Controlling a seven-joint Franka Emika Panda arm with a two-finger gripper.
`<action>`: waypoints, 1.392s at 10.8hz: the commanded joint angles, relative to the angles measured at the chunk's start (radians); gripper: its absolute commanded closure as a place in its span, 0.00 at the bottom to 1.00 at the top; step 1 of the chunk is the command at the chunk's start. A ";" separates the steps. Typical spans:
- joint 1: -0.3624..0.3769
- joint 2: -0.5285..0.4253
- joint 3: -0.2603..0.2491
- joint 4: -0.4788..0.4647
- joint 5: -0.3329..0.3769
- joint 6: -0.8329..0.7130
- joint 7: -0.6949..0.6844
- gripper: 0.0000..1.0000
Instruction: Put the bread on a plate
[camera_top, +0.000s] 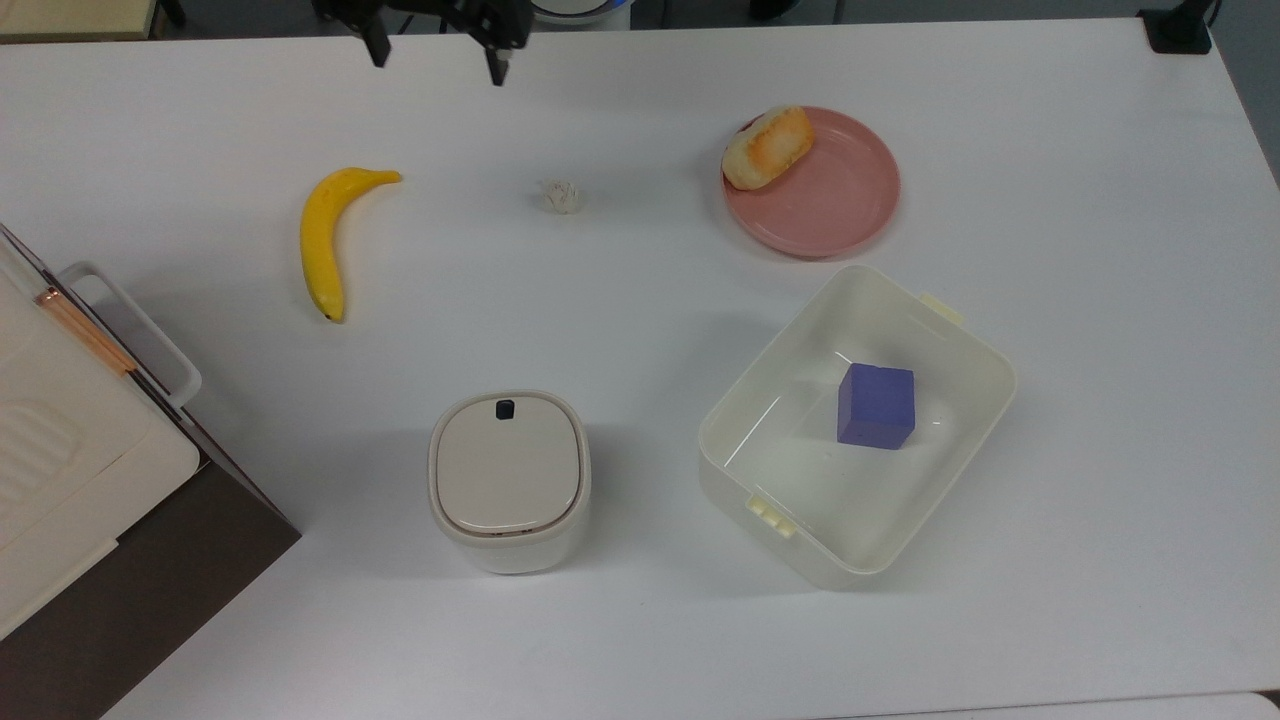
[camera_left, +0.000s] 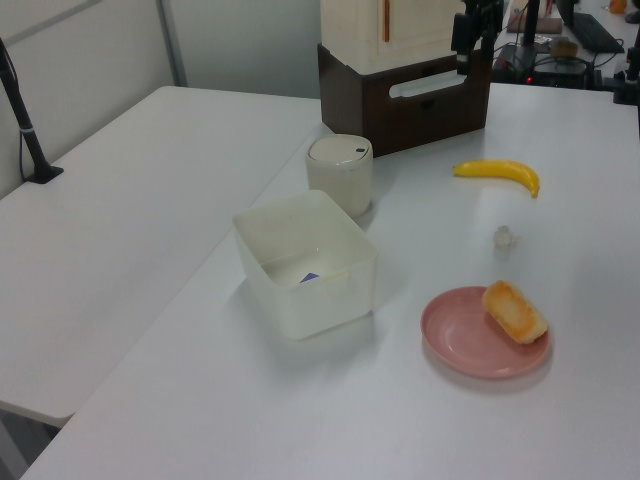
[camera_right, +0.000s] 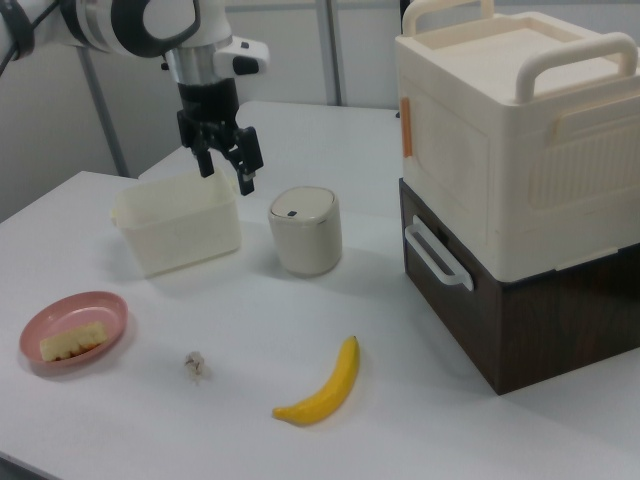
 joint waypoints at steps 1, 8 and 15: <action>0.029 -0.052 -0.084 0.033 0.019 -0.088 -0.022 0.00; 0.035 -0.111 -0.119 -0.002 0.018 -0.091 -0.221 0.00; 0.046 -0.103 -0.122 0.019 0.007 -0.091 -0.077 0.00</action>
